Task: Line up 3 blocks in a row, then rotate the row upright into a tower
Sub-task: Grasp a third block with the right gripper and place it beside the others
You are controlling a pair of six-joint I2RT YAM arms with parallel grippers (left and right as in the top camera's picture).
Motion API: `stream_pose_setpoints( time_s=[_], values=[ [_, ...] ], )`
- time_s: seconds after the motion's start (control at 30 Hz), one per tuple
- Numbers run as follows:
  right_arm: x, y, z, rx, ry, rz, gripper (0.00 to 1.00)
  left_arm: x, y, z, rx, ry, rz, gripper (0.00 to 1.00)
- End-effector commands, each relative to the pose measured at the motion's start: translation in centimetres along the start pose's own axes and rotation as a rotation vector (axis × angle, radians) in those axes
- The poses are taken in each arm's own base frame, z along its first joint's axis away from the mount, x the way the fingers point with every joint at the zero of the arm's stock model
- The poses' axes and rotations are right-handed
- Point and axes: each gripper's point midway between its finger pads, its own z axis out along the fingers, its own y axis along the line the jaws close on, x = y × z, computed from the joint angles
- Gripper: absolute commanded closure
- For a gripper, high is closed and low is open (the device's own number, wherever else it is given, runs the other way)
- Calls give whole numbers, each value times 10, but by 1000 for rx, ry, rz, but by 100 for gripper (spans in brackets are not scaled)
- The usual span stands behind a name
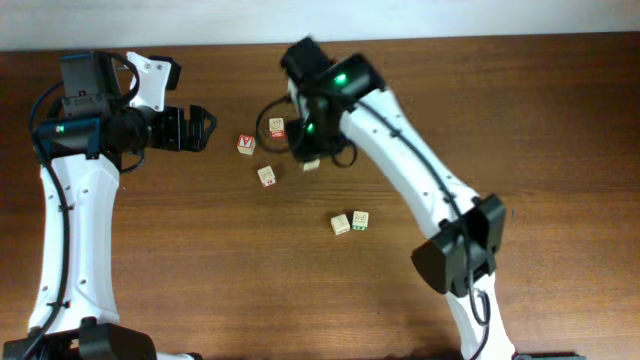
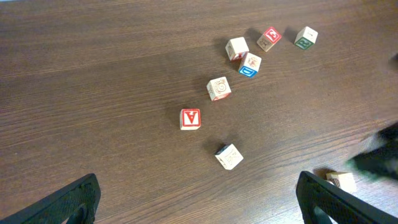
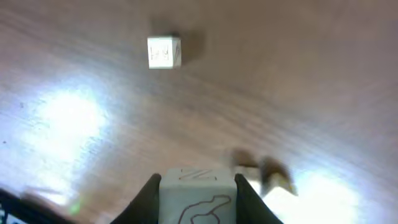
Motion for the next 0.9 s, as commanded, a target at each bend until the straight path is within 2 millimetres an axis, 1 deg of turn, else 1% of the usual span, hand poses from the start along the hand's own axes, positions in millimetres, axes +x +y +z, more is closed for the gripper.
stream_pose_setpoints(
  time_s=[0.0, 0.07, 0.17, 0.23, 0.37, 0.43, 0.47, 0.57, 0.67, 0.73, 0.83, 0.87],
  values=[
    [42, -1, 59, 90, 165, 103, 77, -7, -1, -4, 3, -18, 18, 1],
    [68, -8, 89, 131, 242, 131, 77, -7, -1, -4, 3, -18, 18, 1],
    [91, -21, 114, 160, 304, 149, 77, -7, -1, -4, 3, -18, 18, 1],
    [96, -21, 123, 161, 307, 144, 77, -7, -1, -4, 3, -18, 18, 1],
    [96, -15, 133, 166, 282, 114, 76, -7, -1, -4, 3, -18, 18, 1],
    [98, -18, 135, 194, 274, 108, 67, -7, -1, -4, 2, -19, 18, 1],
    [99, -19, 136, 199, 276, 109, 65, -7, -1, -4, 3, -18, 18, 1],
    [102, -21, 136, 210, 287, 112, 63, -7, -1, -4, 3, -18, 18, 1],
    [104, -21, 127, 214, 300, 105, 59, -7, -1, -4, 3, -18, 18, 1],
    [94, -16, 115, 196, 257, 80, 57, -6, -1, -4, 3, -17, 17, 1],
    [69, -11, 87, 207, 142, 56, 51, -6, -1, -4, 3, -17, 17, 1],
    [68, -9, 85, 197, 136, 56, 50, -6, -1, -4, 3, -17, 18, 1]
  ],
)
